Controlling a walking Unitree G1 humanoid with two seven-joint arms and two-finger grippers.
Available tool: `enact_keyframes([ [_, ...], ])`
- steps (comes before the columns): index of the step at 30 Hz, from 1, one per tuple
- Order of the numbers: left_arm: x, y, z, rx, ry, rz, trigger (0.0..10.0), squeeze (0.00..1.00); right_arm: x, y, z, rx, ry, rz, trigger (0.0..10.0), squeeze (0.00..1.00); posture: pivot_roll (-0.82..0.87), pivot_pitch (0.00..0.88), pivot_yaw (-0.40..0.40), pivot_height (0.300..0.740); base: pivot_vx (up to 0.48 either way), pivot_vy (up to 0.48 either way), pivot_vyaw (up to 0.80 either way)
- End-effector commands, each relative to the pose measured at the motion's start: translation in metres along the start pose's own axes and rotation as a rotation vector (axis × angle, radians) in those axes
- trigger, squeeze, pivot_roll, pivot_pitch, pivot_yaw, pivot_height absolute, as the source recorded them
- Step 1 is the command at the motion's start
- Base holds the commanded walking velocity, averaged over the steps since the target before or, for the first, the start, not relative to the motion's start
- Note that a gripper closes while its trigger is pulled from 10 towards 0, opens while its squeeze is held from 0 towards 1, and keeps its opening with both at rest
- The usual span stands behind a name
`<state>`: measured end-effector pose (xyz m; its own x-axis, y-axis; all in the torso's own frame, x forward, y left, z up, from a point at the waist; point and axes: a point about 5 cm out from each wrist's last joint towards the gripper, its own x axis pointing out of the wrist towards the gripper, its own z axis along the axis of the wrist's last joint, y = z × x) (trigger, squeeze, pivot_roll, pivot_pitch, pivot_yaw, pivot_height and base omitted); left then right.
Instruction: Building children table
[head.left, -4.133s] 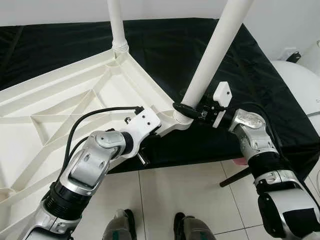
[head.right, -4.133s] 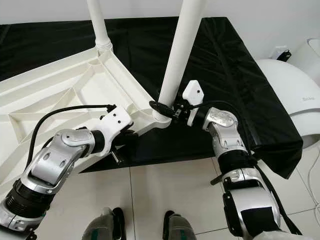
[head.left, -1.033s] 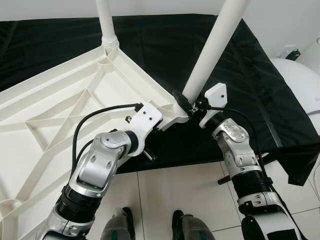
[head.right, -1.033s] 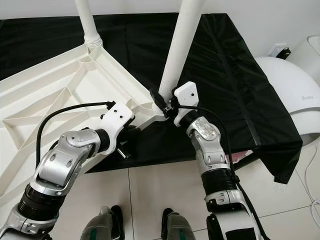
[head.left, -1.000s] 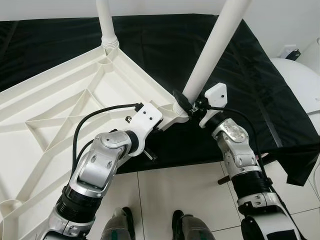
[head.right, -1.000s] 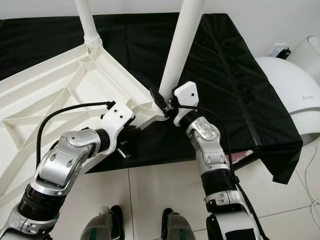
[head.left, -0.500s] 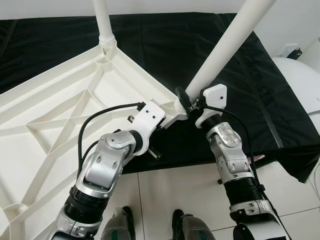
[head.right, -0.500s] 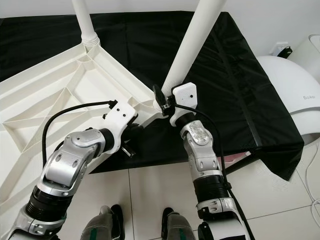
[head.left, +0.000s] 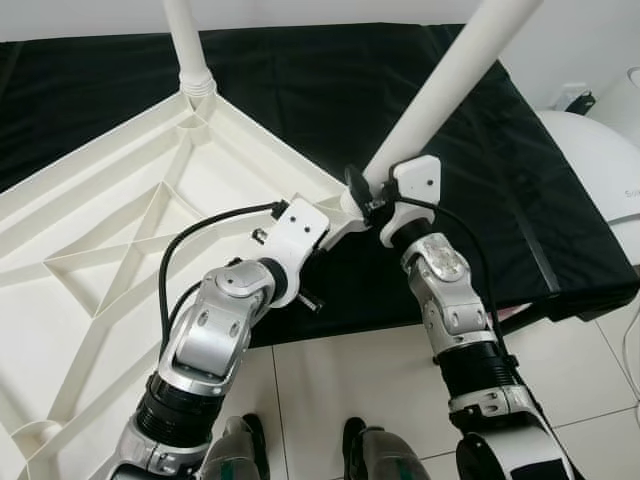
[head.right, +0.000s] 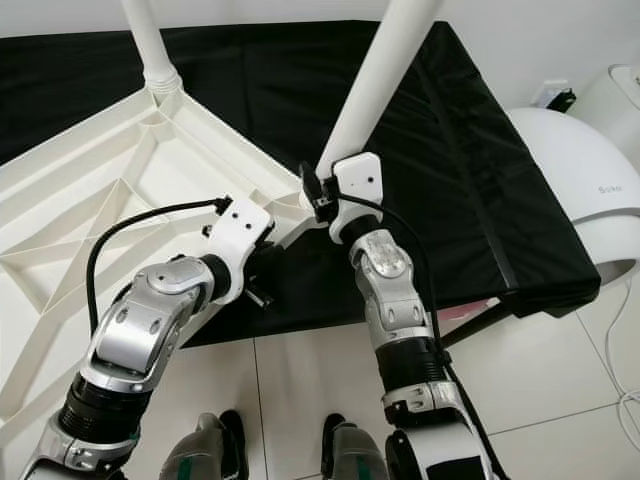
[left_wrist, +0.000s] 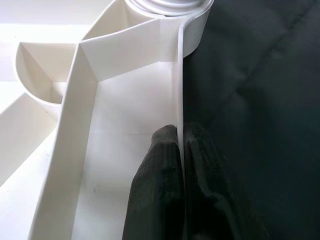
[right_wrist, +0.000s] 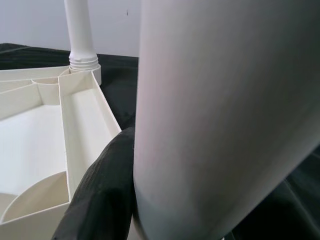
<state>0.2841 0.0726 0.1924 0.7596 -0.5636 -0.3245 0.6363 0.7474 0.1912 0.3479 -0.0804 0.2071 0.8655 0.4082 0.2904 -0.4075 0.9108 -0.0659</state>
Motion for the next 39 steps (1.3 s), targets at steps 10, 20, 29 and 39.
enact_keyframes([
  [10, 0.001, -0.005, 0.018, 0.016, -0.085, 0.027, 10.0, 0.00, 0.007, 0.021, -0.027, 0.052, 0.185, 0.059, 10.0, 0.00, -0.08, 0.230, -0.050, 0.740, 0.000, 0.000, 0.00],
  [20, 0.000, -0.006, 0.017, 0.013, -0.082, 0.026, 10.0, 0.00, 0.019, 0.024, -0.028, 0.062, 0.220, -0.054, 10.0, 0.00, -0.07, 0.241, -0.047, 0.740, 0.000, 0.000, 0.00],
  [29, -0.001, -0.006, 0.017, 0.012, -0.083, 0.032, 10.0, 0.00, 0.030, 0.021, -0.024, 0.028, 0.255, -0.142, 10.0, 0.00, -0.07, 0.244, -0.047, 0.740, 0.000, 0.000, 0.00],
  [39, -0.001, -0.007, 0.018, 0.009, -0.086, 0.035, 10.0, 0.00, 0.036, 0.016, -0.023, -0.064, 0.286, -0.235, 10.0, 0.00, -0.08, 0.242, -0.053, 0.740, 0.000, 0.000, 0.00],
])
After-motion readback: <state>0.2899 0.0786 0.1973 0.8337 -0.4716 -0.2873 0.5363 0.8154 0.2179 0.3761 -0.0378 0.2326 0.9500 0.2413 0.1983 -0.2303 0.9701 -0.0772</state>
